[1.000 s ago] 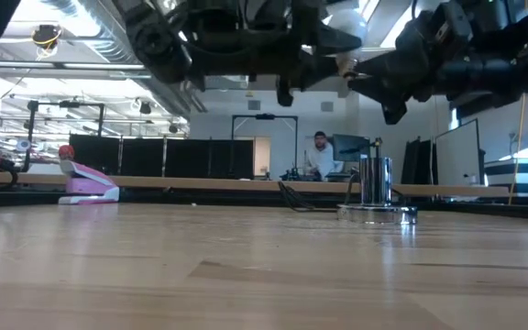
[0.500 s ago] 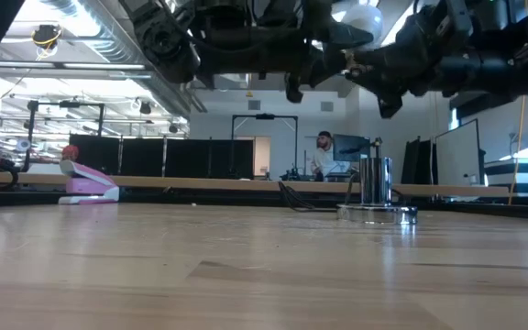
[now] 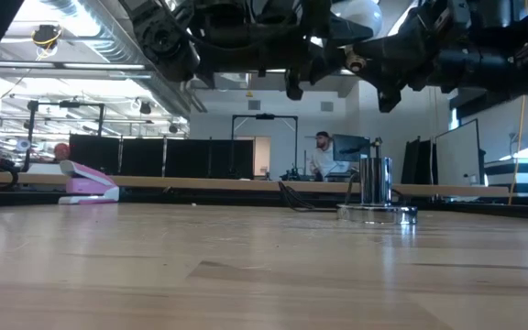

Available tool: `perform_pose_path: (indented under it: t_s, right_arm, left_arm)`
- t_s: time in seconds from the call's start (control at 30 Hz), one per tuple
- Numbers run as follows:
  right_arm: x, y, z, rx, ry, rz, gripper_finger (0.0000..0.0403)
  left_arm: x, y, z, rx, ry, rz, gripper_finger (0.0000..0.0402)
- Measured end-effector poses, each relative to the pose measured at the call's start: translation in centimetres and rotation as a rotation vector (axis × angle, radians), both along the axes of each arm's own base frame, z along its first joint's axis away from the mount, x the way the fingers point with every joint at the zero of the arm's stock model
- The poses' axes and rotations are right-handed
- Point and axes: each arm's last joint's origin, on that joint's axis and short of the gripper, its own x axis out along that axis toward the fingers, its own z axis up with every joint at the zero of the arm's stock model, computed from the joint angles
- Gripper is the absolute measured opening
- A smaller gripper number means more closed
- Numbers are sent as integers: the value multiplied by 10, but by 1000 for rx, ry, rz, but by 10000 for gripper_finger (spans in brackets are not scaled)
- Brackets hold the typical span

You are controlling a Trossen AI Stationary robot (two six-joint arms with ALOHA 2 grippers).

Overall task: Screw lightbulb
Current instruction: Insert the lightbulb into the lamp

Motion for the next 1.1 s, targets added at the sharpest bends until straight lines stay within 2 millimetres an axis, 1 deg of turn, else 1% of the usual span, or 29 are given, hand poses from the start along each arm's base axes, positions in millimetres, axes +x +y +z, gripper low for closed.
perform_pose_path:
  t_s: [0.13,0.63,0.7,0.8,1.0,1.1]
  right_arm:
    - [0,0,0,-7,-4,-11,109]
    - [0,0,-2,-10,18,-17,109]
    - [0,0,-2,-13,21,-17,109]
    - [0,-1,-3,-13,32,-17,109]
    - [1,-1,-2,-22,26,-38,108]
    - [0,-1,-4,-20,48,-37,108]
  left_arm:
    - [0,0,0,17,0,4,153]
    - [0,0,-1,8,10,2,154]
    - [0,0,-2,21,20,3,163]
    - [-1,0,-1,28,82,0,191]
    - [-13,4,7,22,300,-42,247]
    - [-27,7,28,27,368,-50,261]
